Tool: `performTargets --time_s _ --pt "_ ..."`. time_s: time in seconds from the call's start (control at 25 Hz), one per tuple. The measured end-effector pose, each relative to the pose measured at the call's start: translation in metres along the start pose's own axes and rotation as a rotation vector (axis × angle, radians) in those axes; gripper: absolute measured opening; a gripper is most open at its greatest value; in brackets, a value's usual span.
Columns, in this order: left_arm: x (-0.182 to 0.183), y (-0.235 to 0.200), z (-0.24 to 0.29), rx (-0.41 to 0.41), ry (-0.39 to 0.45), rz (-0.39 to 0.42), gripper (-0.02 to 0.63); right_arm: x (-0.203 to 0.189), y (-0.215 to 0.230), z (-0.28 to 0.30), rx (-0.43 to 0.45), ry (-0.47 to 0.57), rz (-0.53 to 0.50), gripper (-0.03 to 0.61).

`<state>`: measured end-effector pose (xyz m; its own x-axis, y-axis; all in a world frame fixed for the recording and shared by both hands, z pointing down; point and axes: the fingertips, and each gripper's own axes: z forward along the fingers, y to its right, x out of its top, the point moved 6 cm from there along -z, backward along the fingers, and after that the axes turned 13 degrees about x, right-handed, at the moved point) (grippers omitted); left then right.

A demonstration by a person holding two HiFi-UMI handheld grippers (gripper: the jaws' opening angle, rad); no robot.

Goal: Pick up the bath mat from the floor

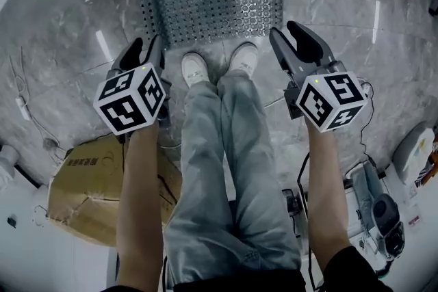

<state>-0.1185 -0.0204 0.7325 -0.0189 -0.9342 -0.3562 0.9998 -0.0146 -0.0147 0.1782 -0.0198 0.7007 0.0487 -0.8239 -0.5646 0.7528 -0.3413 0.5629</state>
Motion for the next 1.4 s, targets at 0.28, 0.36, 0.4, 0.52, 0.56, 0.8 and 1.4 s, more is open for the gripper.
performTargets --time_s 0.28,0.36,0.4,0.52,0.56,0.8,1.4 --pt "-0.018 -0.006 0.08 0.007 -0.057 -0.028 0.259 -0.041 0.056 0.044 0.093 -0.075 0.003 0.333" --pt "-0.025 -0.009 0.1 0.005 -0.077 -0.027 0.28 -0.054 0.075 0.055 0.078 -0.114 0.011 0.353" --pt "-0.028 -0.011 0.111 0.001 -0.087 -0.025 0.297 -0.06 0.085 0.061 0.071 -0.13 0.016 0.361" --pt "-0.039 -0.015 0.141 -0.008 -0.119 -0.006 0.333 -0.073 0.116 0.077 0.054 -0.17 0.029 0.382" --pt "-0.043 -0.016 0.151 -0.009 -0.131 0.002 0.346 -0.077 0.126 0.082 0.049 -0.184 0.031 0.39" --pt "-0.076 -0.034 0.21 0.025 -0.204 0.096 0.365 -0.106 0.184 0.113 0.016 -0.246 0.065 0.41" --pt "-0.119 -0.102 0.329 0.135 -0.26 0.035 0.428 -0.17 0.318 0.181 -0.103 -0.357 0.123 0.408"
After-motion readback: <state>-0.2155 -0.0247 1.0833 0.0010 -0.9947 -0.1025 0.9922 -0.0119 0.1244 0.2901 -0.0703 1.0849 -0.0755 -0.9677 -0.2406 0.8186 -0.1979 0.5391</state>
